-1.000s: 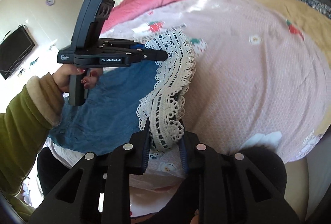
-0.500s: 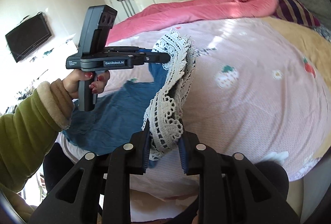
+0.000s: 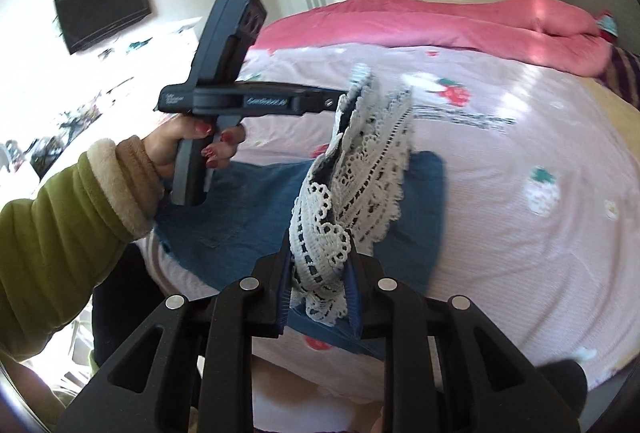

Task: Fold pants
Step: 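Fold the lace hems over the pants with both grippers toward the waistband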

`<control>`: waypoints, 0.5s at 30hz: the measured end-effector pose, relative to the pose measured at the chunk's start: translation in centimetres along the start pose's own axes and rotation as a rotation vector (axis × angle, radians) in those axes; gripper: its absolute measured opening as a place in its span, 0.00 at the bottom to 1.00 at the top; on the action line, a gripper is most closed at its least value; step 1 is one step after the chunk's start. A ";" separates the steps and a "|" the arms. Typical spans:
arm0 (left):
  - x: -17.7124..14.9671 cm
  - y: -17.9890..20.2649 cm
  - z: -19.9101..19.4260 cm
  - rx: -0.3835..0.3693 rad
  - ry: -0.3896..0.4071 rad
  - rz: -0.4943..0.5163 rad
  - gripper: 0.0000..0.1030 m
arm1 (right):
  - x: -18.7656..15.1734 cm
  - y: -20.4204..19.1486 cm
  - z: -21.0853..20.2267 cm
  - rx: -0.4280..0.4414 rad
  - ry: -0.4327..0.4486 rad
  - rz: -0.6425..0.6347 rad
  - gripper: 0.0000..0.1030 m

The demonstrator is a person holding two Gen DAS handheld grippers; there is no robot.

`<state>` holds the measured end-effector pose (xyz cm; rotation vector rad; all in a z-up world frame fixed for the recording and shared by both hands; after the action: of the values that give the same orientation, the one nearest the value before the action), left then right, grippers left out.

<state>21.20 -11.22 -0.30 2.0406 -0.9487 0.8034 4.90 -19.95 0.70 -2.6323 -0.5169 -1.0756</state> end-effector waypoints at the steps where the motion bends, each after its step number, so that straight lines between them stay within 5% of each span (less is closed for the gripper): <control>1: -0.2 -0.4 -0.5 0.002 0.007 -0.013 0.17 | 0.2 -0.8 0.6 0.008 -0.009 -0.020 0.21; 9: -2.5 -3.0 -2.9 0.052 0.008 -0.090 0.17 | -1.1 -6.2 5.7 0.079 -0.128 -0.151 0.10; 15: -4.4 -3.0 -3.8 0.117 -0.035 -0.131 0.19 | -3.1 -7.4 7.0 0.140 -0.191 -0.154 0.14</control>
<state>20.49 -5.18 -2.76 2.1995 -0.7943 0.7706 4.14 -11.42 -5.62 -2.6190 -0.8156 -0.7985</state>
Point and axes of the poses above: each gripper's, at about its wrist camera, not at the fingertips, and z roughly the way its jaws point, y to its right, x to its top, the point moved 6 cm from there along z, roughly the way its jaws point, and after that the axes turned 8 degrees about -x, right-handed, at the moved point
